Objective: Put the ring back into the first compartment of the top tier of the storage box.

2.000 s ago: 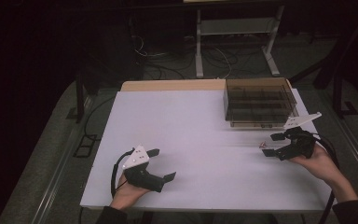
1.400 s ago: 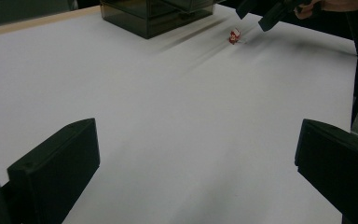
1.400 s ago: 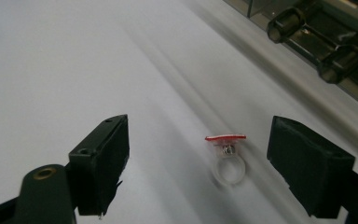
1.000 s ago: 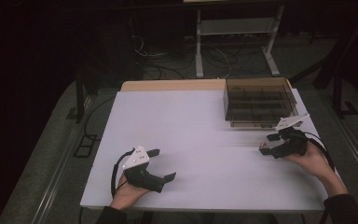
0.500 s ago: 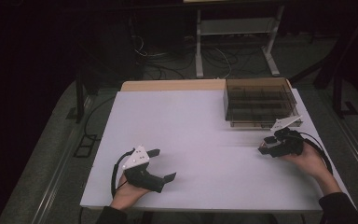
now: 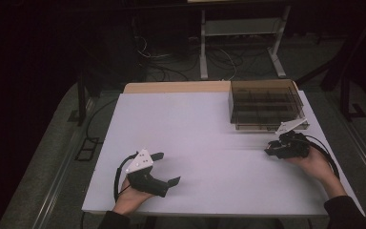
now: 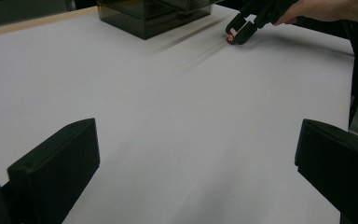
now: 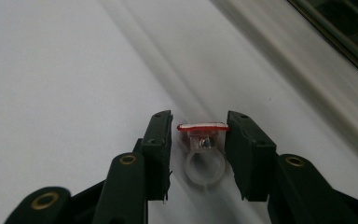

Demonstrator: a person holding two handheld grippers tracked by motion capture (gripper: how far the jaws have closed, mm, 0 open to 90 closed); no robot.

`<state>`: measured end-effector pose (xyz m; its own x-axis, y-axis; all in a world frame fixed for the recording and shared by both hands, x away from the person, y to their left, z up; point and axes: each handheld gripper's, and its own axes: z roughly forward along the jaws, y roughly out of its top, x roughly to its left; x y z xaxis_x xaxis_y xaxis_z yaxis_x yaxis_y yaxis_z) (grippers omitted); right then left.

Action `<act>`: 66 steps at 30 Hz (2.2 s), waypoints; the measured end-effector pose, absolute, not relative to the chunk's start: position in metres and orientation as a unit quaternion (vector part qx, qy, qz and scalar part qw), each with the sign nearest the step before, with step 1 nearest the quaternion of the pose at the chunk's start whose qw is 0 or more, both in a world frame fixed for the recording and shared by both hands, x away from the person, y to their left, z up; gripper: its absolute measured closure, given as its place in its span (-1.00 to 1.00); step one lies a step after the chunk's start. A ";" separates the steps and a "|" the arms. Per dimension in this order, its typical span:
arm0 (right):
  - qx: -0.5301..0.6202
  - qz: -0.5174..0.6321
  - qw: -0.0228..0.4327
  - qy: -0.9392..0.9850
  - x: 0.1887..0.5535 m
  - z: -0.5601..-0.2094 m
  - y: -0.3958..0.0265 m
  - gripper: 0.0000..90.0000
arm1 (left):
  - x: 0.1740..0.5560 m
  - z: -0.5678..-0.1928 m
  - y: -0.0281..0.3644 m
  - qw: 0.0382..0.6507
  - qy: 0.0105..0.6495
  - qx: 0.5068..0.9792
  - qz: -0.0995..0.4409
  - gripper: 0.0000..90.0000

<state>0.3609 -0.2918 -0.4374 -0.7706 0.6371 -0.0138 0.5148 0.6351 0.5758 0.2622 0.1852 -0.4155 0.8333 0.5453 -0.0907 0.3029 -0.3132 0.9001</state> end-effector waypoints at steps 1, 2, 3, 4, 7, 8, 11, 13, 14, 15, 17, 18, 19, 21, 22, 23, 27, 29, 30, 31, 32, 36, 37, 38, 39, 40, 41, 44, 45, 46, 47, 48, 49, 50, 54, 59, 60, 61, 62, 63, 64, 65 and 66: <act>0.321 0.280 0.110 0.898 0.361 -0.438 -0.291 0.38 | 0.262 -0.416 0.185 0.523 0.264 0.802 0.116 -1.00; 0.321 0.279 0.111 0.898 0.361 -0.438 -0.291 0.40 | 0.262 -0.416 0.185 0.523 0.264 0.802 0.115 -1.00; 0.320 0.279 0.113 0.898 0.361 -0.439 -0.291 0.43 | 0.262 -0.416 0.185 0.523 0.265 0.802 0.115 -1.00; 0.321 0.278 0.113 0.898 0.362 -0.439 -0.291 0.44 | 0.262 -0.416 0.185 0.523 0.265 0.802 0.115 -1.00; 0.323 0.277 0.115 0.898 0.361 -0.439 -0.291 0.47 | 0.262 -0.416 0.185 0.523 0.265 0.802 0.115 -1.00; 0.323 0.277 0.116 0.898 0.361 -0.439 -0.291 0.48 | 0.262 -0.416 0.185 0.523 0.265 0.802 0.115 -1.00; 0.322 0.278 0.115 0.897 0.361 -0.439 -0.291 0.52 | 0.262 -0.416 0.185 0.523 0.265 0.802 0.115 -1.00; 0.325 0.279 0.113 0.896 0.361 -0.439 -0.291 0.53 | 0.262 -0.416 0.185 0.521 0.265 0.803 0.115 -1.00; 0.327 0.280 0.112 0.896 0.361 -0.439 -0.291 0.53 | 0.262 -0.416 0.185 0.521 0.265 0.803 0.116 -1.00; 0.329 0.280 0.111 0.895 0.361 -0.439 -0.291 0.53 | 0.262 -0.416 0.185 0.521 0.265 0.803 0.116 -1.00; 0.330 0.282 0.109 0.894 0.361 -0.439 -0.292 0.53 | 0.262 -0.416 0.185 0.523 0.265 0.802 0.116 -1.00; 0.331 0.282 0.108 0.894 0.361 -0.438 -0.292 0.53 | 0.262 -0.416 0.185 0.523 0.265 0.802 0.116 -1.00; 0.333 0.283 0.108 0.893 0.361 -0.438 -0.292 0.54 | 0.262 -0.416 0.185 0.523 0.265 0.802 0.116 -1.00; 0.335 0.289 0.106 0.890 0.360 -0.436 -0.293 0.54 | 0.262 -0.416 0.185 0.523 0.265 0.802 0.116 -1.00; 0.337 0.292 0.105 0.889 0.360 -0.435 -0.294 0.54 | 0.262 -0.416 0.185 0.523 0.265 0.802 0.116 -1.00; 0.337 0.293 0.105 0.888 0.359 -0.435 -0.294 0.54 | 0.262 -0.416 0.185 0.523 0.265 0.802 0.116 -1.00; 0.338 0.299 0.100 0.887 0.358 -0.434 -0.294 0.54 | 0.262 -0.416 0.185 0.522 0.264 0.803 0.117 -1.00; 0.337 0.300 0.099 0.887 0.357 -0.434 -0.294 0.54 | 0.262 -0.416 0.185 0.522 0.265 0.803 0.116 -1.00; 0.338 0.300 0.097 0.887 0.356 -0.434 -0.294 0.54 | 0.262 -0.416 0.185 0.522 0.265 0.803 0.116 -1.00; 0.339 0.301 0.097 0.886 0.355 -0.433 -0.294 0.54 | 0.262 -0.416 0.185 0.522 0.265 0.803 0.116 -1.00; 0.338 0.304 0.096 0.885 0.355 -0.432 -0.294 0.54 | 0.262 -0.416 0.185 0.522 0.264 0.803 0.116 -1.00; 0.336 0.318 0.092 0.882 0.351 -0.426 -0.294 0.54 | 0.262 -0.416 0.185 0.521 0.264 0.803 0.116 -1.00; 0.336 0.322 0.092 0.881 0.350 -0.425 -0.294 0.54 | 0.262 -0.416 0.185 0.521 0.264 0.803 0.116 -1.00; 0.334 0.324 0.092 0.880 0.349 -0.423 -0.293 0.54 | 0.262 -0.416 0.185 0.522 0.264 0.803 0.117 -1.00; 0.333 0.326 0.092 0.880 0.348 -0.421 -0.293 0.54 | 0.262 -0.416 0.185 0.521 0.265 0.803 0.116 -1.00; 0.332 0.329 0.091 0.879 0.347 -0.419 -0.294 0.54 | 0.262 -0.416 0.185 0.522 0.265 0.802 0.116 -1.00; 0.331 0.333 0.089 0.878 0.346 -0.418 -0.294 0.54 | 0.262 -0.416 0.185 0.522 0.265 0.803 0.117 -1.00; 0.330 0.342 0.085 0.876 0.344 -0.414 -0.295 0.54 | 0.262 -0.416 0.185 0.522 0.265 0.802 0.117 -1.00; 0.330 0.344 0.084 0.875 0.343 -0.412 -0.295 0.54 | 0.262 -0.416 0.185 0.522 0.265 0.802 0.117 -1.00; 0.330 0.345 0.083 0.875 0.342 -0.411 -0.295 0.54 | 0.262 -0.416 0.185 0.522 0.265 0.802 0.117 -1.00; 0.330 0.347 0.082 0.874 0.342 -0.409 -0.295 0.54 | 0.262 -0.415 0.185 0.522 0.265 0.802 0.117 -1.00; 0.330 0.351 0.080 0.873 0.341 -0.408 -0.295 0.54 | 0.262 -0.415 0.185 0.522 0.265 0.802 0.117 -1.00; 0.330 0.353 0.079 0.872 0.340 -0.407 -0.295 0.54 | 0.262 -0.416 0.185 0.521 0.265 0.803 0.117 -1.00; 0.328 0.354 0.079 0.872 0.340 -0.406 -0.295 0.54 | 0.262 -0.416 0.185 0.521 0.265 0.802 0.117 -1.00; 0.332 0.361 0.072 0.868 0.337 -0.401 -0.296 0.54 | 0.262 -0.415 0.185 0.521 0.265 0.803 0.118 -1.00; 0.335 0.371 0.068 0.863 0.335 -0.396 -0.298 0.54 | 0.262 -0.415 0.186 0.521 0.265 0.803 0.119 -1.00; 0.336 0.373 0.068 0.862 0.334 -0.395 -0.299 0.54 | 0.262 -0.415 0.186 0.521 0.265 0.803 0.119 -1.00; 0.336 0.374 0.069 0.862 0.334 -0.394 -0.300 0.54 | 0.262 -0.415 0.185 0.521 0.265 0.803 0.118 -1.00; 0.338 0.376 0.068 0.860 0.333 -0.393 -0.300 0.54 | 0.262 -0.415 0.185 0.521 0.265 0.803 0.118 -1.00; 0.337 0.378 0.068 0.860 0.333 -0.392 -0.301 0.54 | 0.262 -0.415 0.185 0.521 0.265 0.803 0.118 -1.00; 0.337 0.379 0.068 0.859 0.332 -0.391 -0.301 0.54 | 0.262 -0.415 0.185 0.521 0.265 0.803 0.118 -1.00; 0.338 0.380 0.067 0.858 0.331 -0.390 -0.302 0.54 | 0.262 -0.415 0.185 0.521 0.265 0.803 0.118 -1.00; 0.338 0.380 0.067 0.858 0.331 -0.389 -0.302 0.54 | 0.262 -0.415 0.185 0.521 0.265 0.803 0.118 -1.00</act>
<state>0.3311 -0.3020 -0.3889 -0.7628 0.6307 0.1426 0.5292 0.4822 0.6982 0.2618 0.1851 -0.4152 0.8316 0.5486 -0.0858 0.3022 -0.3175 0.8988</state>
